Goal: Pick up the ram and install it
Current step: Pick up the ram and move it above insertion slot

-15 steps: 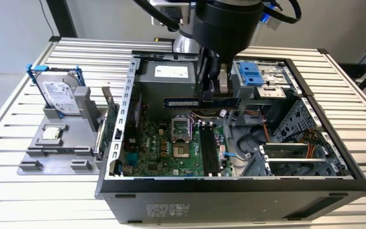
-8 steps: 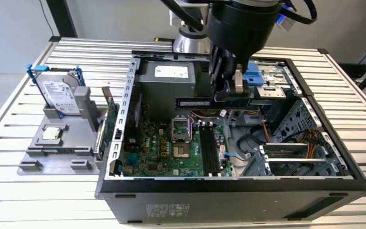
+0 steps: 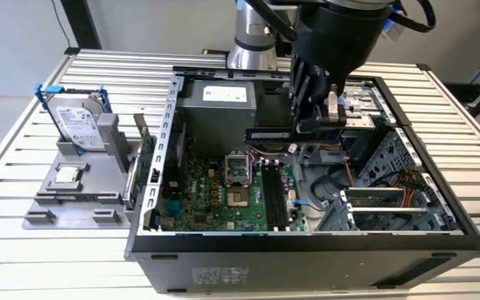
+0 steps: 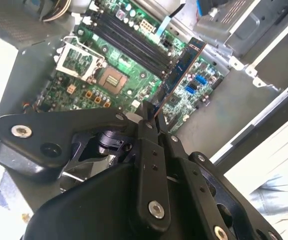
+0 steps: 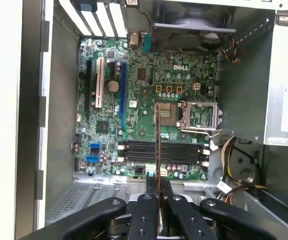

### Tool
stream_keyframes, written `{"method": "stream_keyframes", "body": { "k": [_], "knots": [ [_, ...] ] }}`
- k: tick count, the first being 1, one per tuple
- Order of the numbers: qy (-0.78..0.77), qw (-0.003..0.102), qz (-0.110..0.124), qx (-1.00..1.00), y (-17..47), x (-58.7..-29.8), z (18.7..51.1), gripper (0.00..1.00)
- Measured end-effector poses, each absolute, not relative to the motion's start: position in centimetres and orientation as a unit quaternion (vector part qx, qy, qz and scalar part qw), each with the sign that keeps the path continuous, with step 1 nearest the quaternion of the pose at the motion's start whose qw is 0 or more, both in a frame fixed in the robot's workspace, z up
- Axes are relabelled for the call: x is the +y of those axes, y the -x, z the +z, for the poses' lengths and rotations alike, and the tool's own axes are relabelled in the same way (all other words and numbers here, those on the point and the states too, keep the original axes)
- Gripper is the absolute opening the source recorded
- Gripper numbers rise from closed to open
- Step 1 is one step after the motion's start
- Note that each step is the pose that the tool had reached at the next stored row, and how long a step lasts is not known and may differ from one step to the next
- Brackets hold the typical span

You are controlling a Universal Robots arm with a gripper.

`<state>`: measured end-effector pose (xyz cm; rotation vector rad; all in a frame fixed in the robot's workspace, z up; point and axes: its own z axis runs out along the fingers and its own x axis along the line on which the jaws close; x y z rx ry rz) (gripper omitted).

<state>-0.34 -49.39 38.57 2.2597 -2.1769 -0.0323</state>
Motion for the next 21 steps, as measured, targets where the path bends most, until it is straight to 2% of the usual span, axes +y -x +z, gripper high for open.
{"method": "stream_keyframes", "body": {
  "k": [21],
  "knots": [
    [-0.687,0.002,-0.01,-0.727,-0.05,-48.93,38.57,0.0]
  ]
}}
